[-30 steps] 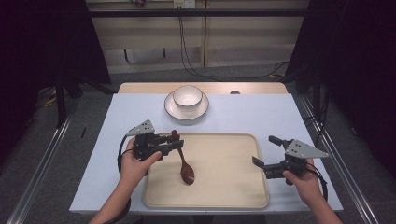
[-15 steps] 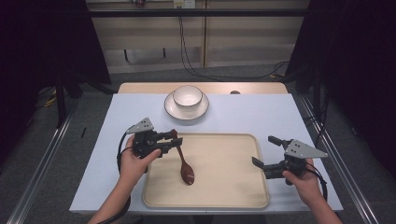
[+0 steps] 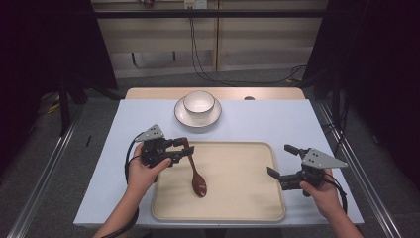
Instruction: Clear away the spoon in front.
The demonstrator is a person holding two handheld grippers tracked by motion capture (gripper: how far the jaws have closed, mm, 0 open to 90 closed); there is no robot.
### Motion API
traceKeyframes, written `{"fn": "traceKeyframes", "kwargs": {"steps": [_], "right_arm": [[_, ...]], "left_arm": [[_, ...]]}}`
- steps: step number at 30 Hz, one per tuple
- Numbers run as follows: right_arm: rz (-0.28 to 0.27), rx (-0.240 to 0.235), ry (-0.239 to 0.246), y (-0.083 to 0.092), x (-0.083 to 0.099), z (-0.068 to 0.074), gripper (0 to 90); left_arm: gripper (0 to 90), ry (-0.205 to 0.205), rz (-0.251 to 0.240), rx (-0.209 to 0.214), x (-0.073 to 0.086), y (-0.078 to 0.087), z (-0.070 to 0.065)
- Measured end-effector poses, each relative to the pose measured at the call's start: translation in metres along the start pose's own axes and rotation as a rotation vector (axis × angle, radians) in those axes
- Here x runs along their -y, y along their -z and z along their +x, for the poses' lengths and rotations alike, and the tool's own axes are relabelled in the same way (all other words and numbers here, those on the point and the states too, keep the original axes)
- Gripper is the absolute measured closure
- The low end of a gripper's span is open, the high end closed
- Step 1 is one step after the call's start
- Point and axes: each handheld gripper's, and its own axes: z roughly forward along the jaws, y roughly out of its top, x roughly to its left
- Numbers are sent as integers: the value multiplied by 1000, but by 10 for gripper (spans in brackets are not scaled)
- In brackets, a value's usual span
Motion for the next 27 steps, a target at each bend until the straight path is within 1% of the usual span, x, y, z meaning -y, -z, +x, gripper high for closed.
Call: {"fn": "traceKeyframes", "kwargs": {"steps": [4, 11, 15, 17, 19, 21, 24, 27], "right_arm": [[0, 0, 1, 0, 0, 0, 18], [-1, 1, 1, 0, 0, 0, 18], [-1, 1, 0, 0, 0, 0, 18], [-7, 10, 0, 0, 0, 0, 18], [-6, 9, 0, 0, 0, 0, 18], [-3, 6, 0, 0, 0, 0, 18], [1, -1, 1, 0, 0, 0, 18], [1, 0, 0, 0, 0, 0, 18]], "left_arm": [[460, -9, 0, -5, 0, 0, 1], [443, -6, -6, -6, 1, 0, 0], [385, -12, -18, -20, 2, -1, 2], [354, -31, -13, -30, 2, -1, 4], [311, -24, -29, -32, 2, -1, 4], [281, -35, -34, -34, 1, -2, 4], [228, -40, -46, -39, 0, -3, 5], [211, -47, -41, -50, 0, -3, 5]]}}
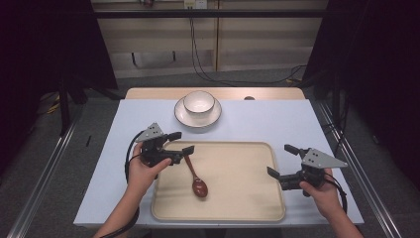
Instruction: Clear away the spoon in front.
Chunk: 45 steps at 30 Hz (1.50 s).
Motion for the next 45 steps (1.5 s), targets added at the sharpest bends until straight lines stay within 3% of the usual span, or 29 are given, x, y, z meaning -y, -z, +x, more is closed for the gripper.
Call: {"fn": "traceKeyframes", "kwargs": {"steps": [14, 26, 29, 32, 35, 36, 45], "right_arm": [[-2, 6, 7, 2, 0, 1, 18], [1, 0, 11, 4, 0, 1, 17], [2, 10, 12, 4, 0, 1, 17], [2, 8, 12, 4, 0, 1, 17], [3, 7, 12, 4, 0, 1, 17], [2, 2, 15, 4, 0, 1, 17], [6, 6, 14, 3, 0, 0, 16]], "left_arm": [[128, -23, -29, -4, -5, 5, 4], [52, -46, -35, -39, -6, 21, 13], [40, -36, -49, -58, -6, 26, 15], [32, -67, -55, -68, -7, 34, 18], [27, -69, -79, -62, -6, 39, 21], [26, -73, -67, -82, -6, 41, 22], [25, -97, -78, -63, -3, 47, 26]]}}
